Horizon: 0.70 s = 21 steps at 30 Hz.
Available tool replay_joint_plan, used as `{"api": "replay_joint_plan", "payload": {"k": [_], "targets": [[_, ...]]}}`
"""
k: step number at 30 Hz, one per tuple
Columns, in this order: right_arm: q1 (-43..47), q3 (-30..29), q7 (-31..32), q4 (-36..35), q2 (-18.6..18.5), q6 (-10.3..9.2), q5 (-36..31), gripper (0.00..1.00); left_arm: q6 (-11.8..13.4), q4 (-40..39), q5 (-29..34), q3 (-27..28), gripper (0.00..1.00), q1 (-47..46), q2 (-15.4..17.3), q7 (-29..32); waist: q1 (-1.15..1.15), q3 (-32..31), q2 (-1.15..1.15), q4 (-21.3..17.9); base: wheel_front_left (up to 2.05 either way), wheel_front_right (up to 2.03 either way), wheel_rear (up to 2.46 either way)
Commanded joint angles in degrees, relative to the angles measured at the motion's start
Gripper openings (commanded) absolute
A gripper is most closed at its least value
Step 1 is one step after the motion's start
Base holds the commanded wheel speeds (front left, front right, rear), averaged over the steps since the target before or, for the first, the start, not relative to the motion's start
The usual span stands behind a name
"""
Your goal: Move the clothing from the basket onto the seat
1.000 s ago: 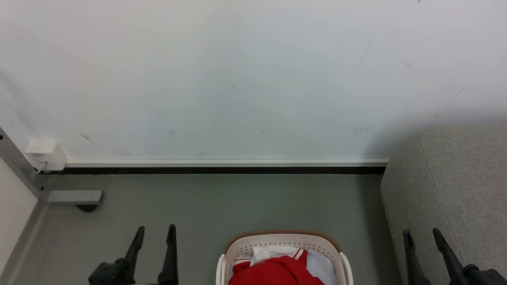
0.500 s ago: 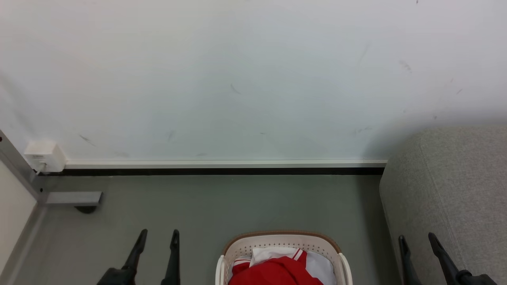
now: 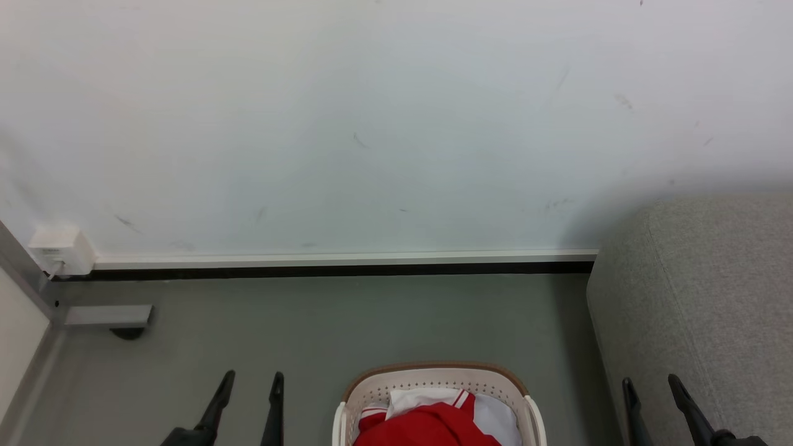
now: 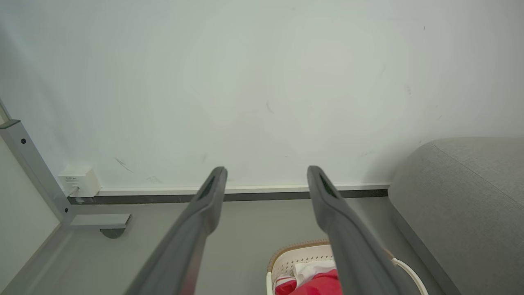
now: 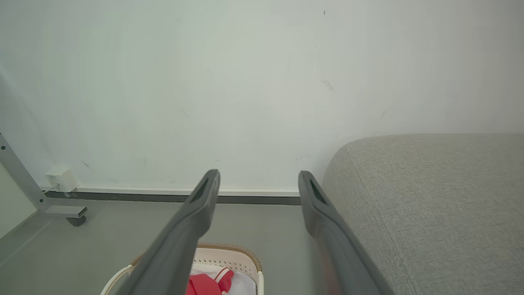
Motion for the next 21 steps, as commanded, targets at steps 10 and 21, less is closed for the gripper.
{"api": "replay_joint_plan", "payload": {"k": [10,21], "targets": [[-0.3,-0.2,-0.2,-0.4,0.0,-0.12,0.5,1.0,-0.2,0.3,-0.7,0.1,1.0,0.0,0.2,-0.1,0.0,0.6,0.0,-0.3,0.0,0.0,0.0],[-3.3,-0.2,-0.2,-2.2,-0.1,-0.12,0.0,1.0,-0.9,0.1,0.6,-1.3,1.0,-4.3,0.2,-0.1,0.0,5.6,0.0,-2.1,0.0,0.0,0.0]]}}
